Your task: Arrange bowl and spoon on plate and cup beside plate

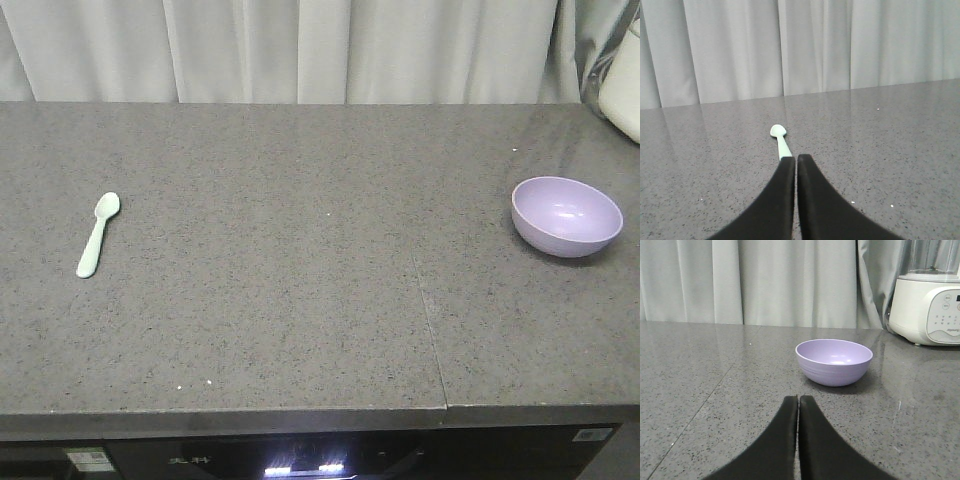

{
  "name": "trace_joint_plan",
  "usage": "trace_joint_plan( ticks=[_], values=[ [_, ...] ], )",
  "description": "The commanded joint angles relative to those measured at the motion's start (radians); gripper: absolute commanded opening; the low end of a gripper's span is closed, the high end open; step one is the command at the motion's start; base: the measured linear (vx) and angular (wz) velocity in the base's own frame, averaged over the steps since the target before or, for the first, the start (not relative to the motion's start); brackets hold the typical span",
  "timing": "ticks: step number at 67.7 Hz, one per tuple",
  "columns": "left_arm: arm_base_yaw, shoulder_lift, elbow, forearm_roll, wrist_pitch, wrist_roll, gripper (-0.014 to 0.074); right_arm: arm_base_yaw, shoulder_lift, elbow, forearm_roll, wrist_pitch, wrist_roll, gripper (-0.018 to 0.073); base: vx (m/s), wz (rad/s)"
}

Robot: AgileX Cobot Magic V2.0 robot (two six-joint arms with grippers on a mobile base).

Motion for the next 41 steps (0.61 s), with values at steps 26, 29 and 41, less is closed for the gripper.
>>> trace_joint_plan(
  ticks=[26,29,41],
  values=[
    [-0.006,-0.007,-0.027,-0.004,-0.074,-0.009,-0.0006,-0.005,-0.014,0.004,-0.010,-0.077,-0.001,-0.0004,0.07,-0.03],
    [-0.006,-0.007,-0.027,-0.004,-0.074,-0.009,-0.0006,-0.005,-0.014,0.004,-0.010,-0.077,-0.001,-0.0004,0.05,-0.03],
    [-0.006,-0.007,-0.027,-0.004,-0.074,-0.009,-0.0006,-0.005,-0.014,0.004,-0.010,-0.077,-0.001,-0.0004,0.04,-0.02]
  ],
)
